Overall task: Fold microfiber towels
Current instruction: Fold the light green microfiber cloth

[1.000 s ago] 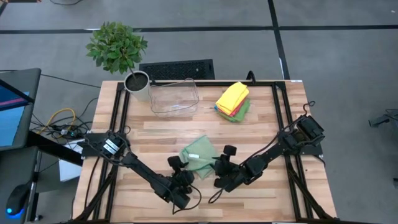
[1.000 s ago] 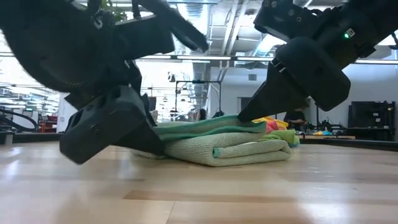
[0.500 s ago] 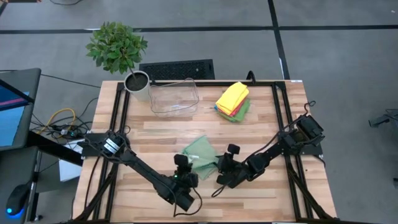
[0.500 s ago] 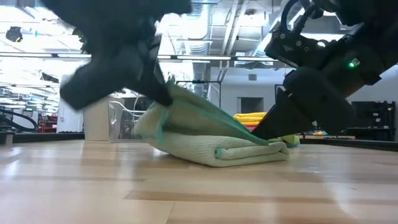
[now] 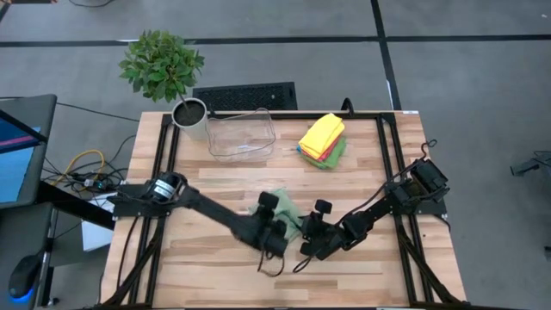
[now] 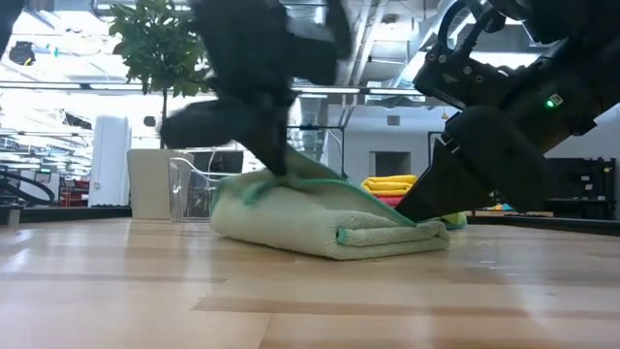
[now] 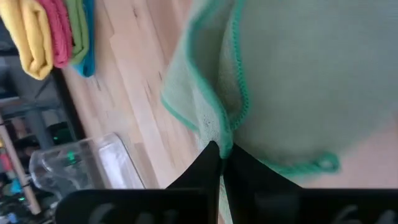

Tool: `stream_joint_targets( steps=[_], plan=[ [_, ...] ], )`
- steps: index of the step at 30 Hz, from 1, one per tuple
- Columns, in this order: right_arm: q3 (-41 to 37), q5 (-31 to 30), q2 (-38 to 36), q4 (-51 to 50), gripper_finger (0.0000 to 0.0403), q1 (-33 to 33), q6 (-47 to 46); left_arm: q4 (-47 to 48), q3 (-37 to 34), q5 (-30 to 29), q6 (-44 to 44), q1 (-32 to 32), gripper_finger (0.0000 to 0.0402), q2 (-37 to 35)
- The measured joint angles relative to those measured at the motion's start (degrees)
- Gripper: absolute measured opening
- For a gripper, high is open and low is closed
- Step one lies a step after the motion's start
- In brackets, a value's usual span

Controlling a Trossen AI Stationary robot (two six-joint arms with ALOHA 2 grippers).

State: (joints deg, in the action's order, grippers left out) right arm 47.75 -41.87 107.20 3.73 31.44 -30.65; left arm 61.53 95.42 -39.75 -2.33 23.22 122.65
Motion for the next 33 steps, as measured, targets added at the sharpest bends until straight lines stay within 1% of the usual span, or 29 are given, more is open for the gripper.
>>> stream_joint_targets(
  steps=[3,5,7,10,12,15,18,24,25,28,30,32,33],
  plan=[
    [0.00,0.12,0.00,-0.01,0.0155,0.02,0.02,-4.60,0.00,0.12,3.16,-2.78,0.0003,0.00],
    [0.00,0.61,0.00,0.00,0.0154,0.02,0.02,-6.73,0.18,1.57,5.35,-4.11,0.0003,0.00],
    [0.00,1.13,0.00,0.00,0.0153,0.00,0.04,-6.97,0.50,5.19,6.48,-5.15,0.0004,0.00],
    [0.00,1.44,0.00,-0.01,0.0153,0.02,0.05,-5.38,0.52,12.72,5.55,-6.63,0.0013,0.00],
    [0.00,1.44,0.00,0.00,0.0153,0.02,0.07,-4.15,0.52,15.07,4.67,-7.19,0.0022,0.00],
    [0.00,1.46,0.00,-0.02,0.0154,-0.06,0.07,-3.57,0.50,13.20,4.14,-7.25,0.0038,-0.05],
    [0.00,1.47,0.00,-0.02,0.0152,-0.09,0.07,-4.07,0.50,10.98,5.60,-7.16,0.0052,-0.60],
    [0.02,1.55,0.00,-0.22,0.0151,-0.09,-0.24,-4.45,0.98,6.75,5.53,-7.25,0.0081,-3.09],
    [0.02,1.55,0.00,-0.23,0.0151,-0.09,-0.24,-3.93,1.14,5.15,5.51,-7.25,0.0086,-3.73],
    [0.02,1.55,0.00,-0.22,0.0149,-0.09,-0.31,-3.26,1.22,0.74,4.60,-7.11,0.0094,-6.83],
    [0.00,1.55,0.00,-0.24,0.0148,-0.09,-0.37,-2.25,1.26,-1.12,2.73,-6.81,0.0096,-9.54],
    [-0.02,1.57,0.00,-0.25,0.0148,-0.09,-0.54,-0.35,1.18,-0.94,-0.10,-6.38,0.0094,-12.28],
    [-0.02,1.57,0.00,-0.32,0.0148,-0.09,-0.69,-0.27,0.58,0.71,-1.67,-6.09,0.0092,-13.87]
  ],
)
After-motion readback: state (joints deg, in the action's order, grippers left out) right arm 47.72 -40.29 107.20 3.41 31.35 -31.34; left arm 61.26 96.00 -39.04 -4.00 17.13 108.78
